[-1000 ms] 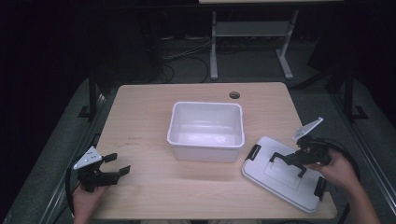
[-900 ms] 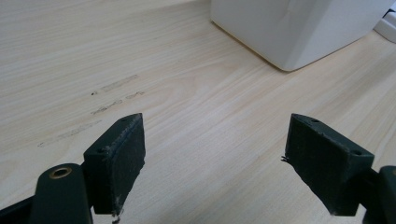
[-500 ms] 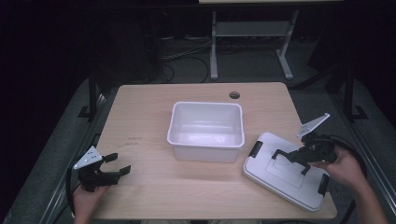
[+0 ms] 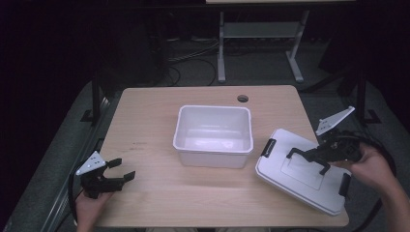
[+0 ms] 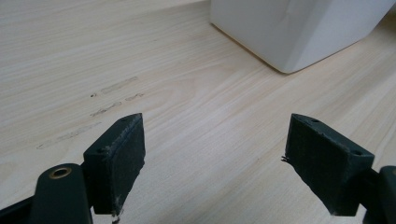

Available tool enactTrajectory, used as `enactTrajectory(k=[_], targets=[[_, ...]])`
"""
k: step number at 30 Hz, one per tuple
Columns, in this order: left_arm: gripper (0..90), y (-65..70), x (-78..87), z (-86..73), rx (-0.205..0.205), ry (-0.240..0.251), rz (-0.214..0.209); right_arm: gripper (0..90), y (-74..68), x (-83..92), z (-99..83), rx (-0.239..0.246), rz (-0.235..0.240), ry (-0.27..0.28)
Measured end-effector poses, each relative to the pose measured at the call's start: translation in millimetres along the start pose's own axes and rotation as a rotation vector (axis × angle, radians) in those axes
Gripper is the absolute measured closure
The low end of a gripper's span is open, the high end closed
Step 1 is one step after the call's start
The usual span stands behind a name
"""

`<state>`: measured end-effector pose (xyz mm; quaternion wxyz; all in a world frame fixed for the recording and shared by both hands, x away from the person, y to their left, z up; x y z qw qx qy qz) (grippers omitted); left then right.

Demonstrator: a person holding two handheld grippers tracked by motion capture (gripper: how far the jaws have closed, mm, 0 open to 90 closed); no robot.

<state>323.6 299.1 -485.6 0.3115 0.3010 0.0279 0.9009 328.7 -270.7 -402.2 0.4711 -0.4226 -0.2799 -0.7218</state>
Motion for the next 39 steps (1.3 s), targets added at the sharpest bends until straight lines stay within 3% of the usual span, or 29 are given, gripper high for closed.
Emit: enactTrajectory(k=[21,31,39], targets=[[19.3,-0.9,-0.5,-0.7,0.007,-0.001,0.001,84.6,-8.1,45.9,23.7,0.058,-0.009,0.017],[19.3,-0.1,-2.6,-2.0,0.006,-0.010,-0.004,84.6,-8.4,63.9,52.8,0.105,-0.010,0.031],[19.1,-1.3,-3.1,-2.7,0.005,-0.015,0.000,84.6,-7.9,63.7,82.8,0.145,0.014,0.042]])
Point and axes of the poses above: each handheld gripper's, and its own axes: x roughly backward along the jaws, z roughly out of its top, y roughly to its right, the point moved 9 cm from there along -x, roughly forward along the jaws, and after that the axes turned 11 degrees about x, right-handed, at the moved point
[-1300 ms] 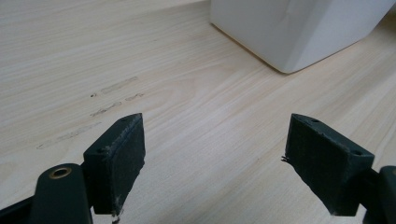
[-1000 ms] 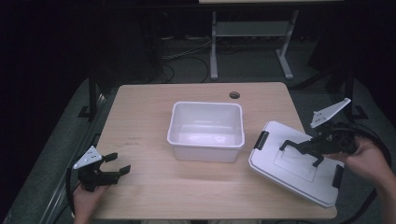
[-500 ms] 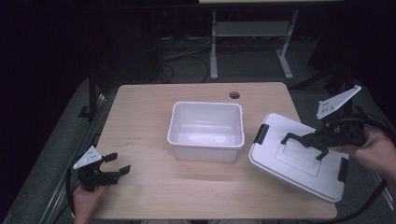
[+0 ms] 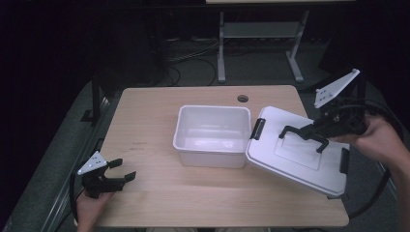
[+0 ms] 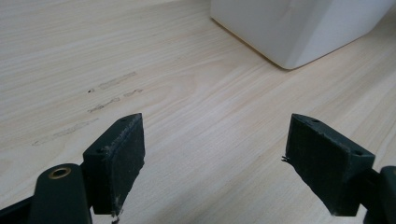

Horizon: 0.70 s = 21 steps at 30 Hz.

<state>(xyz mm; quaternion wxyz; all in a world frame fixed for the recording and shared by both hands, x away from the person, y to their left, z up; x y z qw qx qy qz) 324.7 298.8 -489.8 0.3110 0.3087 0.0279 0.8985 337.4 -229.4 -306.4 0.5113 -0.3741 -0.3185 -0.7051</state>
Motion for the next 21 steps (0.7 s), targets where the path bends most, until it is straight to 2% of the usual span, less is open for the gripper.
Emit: enactTrajectory(k=[8,9,21], targets=[[19.1,-1.1,0.7,0.4,0.000,0.001,0.002,84.6,5.3,-11.3,25.3,0.048,0.009,0.011],[19.1,-1.3,0.7,0.6,0.003,0.003,0.002,84.6,6.9,-15.0,32.5,0.065,0.016,0.016],[19.1,-1.3,-0.6,-0.6,-0.001,-0.004,0.005,84.6,13.8,-26.9,58.8,0.108,0.030,0.016]])
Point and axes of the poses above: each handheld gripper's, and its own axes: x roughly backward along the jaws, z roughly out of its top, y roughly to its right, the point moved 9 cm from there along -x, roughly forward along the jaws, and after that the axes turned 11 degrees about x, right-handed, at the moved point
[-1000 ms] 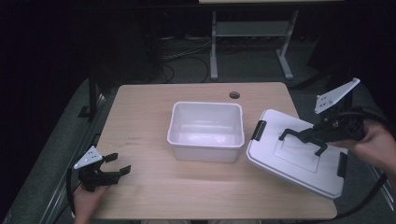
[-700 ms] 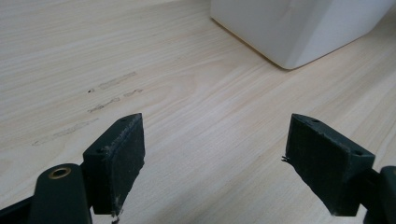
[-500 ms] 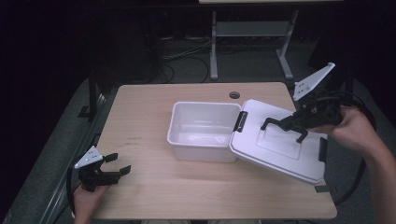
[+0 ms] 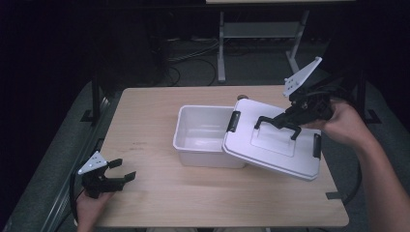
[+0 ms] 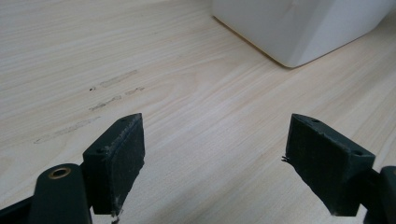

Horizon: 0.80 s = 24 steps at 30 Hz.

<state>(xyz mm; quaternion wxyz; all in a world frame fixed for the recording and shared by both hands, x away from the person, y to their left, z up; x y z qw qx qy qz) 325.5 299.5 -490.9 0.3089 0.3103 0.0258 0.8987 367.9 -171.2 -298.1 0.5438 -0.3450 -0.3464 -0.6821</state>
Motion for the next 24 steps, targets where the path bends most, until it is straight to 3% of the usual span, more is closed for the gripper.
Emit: enactTrajectory(k=[24], targets=[[19.0,-5.3,4.8,1.4,0.001,0.015,0.013,84.7,17.9,-32.7,47.3,0.080,0.055,-0.005]])
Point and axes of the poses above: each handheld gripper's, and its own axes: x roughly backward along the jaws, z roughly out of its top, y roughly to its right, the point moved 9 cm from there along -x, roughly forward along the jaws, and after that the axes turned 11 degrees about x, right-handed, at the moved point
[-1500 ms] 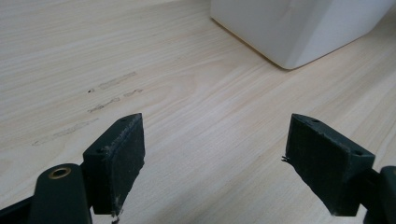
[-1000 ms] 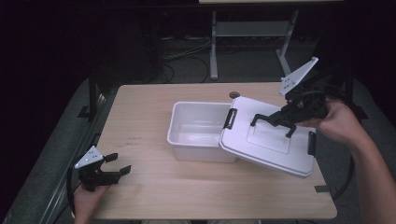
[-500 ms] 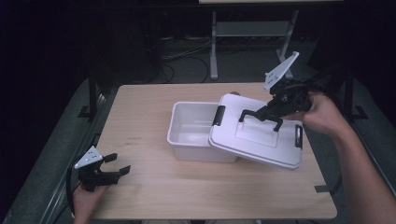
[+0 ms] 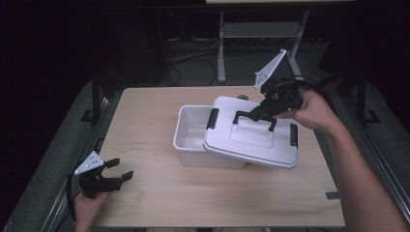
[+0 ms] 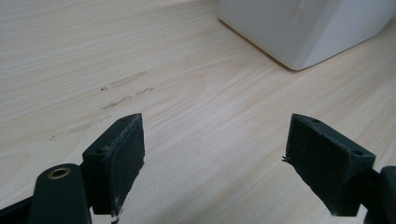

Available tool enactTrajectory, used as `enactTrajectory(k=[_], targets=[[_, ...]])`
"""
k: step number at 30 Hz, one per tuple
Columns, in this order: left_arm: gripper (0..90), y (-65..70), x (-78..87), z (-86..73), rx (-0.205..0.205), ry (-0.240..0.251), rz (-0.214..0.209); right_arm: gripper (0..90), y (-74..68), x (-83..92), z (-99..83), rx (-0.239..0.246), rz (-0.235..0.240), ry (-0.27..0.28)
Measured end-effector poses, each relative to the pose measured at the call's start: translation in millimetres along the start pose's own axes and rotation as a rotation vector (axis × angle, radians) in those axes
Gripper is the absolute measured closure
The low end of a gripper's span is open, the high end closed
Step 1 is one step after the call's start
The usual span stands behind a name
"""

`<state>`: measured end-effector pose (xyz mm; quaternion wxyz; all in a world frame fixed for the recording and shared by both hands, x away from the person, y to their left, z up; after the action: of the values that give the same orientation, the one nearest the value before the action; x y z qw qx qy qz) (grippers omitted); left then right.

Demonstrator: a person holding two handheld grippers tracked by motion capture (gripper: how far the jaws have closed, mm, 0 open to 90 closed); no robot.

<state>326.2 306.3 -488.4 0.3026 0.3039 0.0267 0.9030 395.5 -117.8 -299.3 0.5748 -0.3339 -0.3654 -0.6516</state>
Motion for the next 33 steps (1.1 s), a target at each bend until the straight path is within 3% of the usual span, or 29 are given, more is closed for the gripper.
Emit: enactTrajectory(k=[18,33], targets=[[18.7,-1.1,0.8,-0.7,0.003,-0.008,-0.001,84.7,19.6,-29.6,42.1,0.067,0.054,0.012],[18.4,-1.7,2.0,-1.0,0.000,-0.010,0.002,84.6,35.6,-54.1,63.1,0.096,0.097,-0.002]])
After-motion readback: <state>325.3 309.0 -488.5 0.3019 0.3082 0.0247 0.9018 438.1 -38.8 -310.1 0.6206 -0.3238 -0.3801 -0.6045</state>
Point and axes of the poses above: each handheld gripper's, and its own axes: x roughly backward along the jaws, z roughly out of its top, y roughly to its right, the point moved 9 cm from there along -x, roughly forward along the jaws, and after that the axes turned 11 degrees about x, right-handed, at the moved point
